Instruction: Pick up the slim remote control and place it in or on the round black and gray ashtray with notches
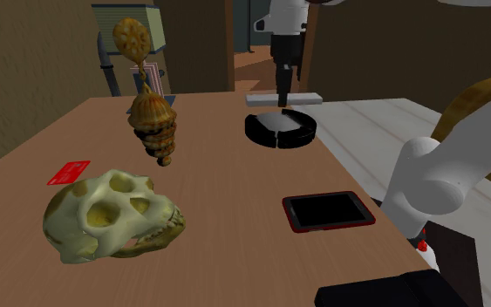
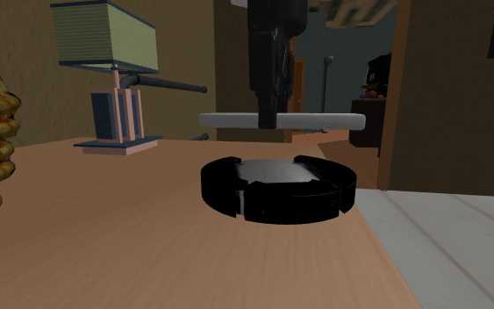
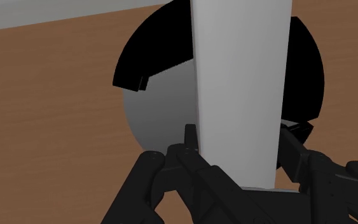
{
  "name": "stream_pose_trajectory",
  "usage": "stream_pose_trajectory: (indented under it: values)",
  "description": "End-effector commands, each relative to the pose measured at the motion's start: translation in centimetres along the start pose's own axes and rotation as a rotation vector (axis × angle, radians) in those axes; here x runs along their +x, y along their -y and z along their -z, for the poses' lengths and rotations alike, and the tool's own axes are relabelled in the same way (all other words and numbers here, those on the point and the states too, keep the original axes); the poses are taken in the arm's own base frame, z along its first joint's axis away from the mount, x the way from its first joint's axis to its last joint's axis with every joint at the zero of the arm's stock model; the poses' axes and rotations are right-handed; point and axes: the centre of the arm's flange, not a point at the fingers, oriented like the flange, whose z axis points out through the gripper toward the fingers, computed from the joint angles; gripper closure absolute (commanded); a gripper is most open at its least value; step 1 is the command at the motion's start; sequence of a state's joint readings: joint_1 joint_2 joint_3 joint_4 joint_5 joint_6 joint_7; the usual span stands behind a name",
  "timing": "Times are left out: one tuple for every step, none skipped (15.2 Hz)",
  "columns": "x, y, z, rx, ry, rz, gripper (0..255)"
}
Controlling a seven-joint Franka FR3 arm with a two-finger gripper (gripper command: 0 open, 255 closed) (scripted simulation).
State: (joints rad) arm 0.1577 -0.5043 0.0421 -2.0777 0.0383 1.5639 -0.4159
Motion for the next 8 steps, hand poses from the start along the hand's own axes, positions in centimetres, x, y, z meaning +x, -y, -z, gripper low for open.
stream_pose_trajectory:
  values:
    - [0.0,0.0,-1.0,0.0,-0.001,0.0,255]
    - [0.0,0.0,-1.5,0.0,-0.001,0.0,255]
    - [0.0,0.0,-2.0,0.0,-0.001,0.0,255]
    - [0.0,0.0,-2.6,0.0,-0.001,0.0,255]
    - [0.0,0.0,-3.1,0.0,-0.001,0.0,255]
    - [0.0,0.0,-3.8,0.0,-0.001,0.0,255]
    - [0.0,0.0,-3.8,0.0,-0.001,0.0,255]
    - [0.0,0.0,-3.8,0.0,-0.001,0.0,255]
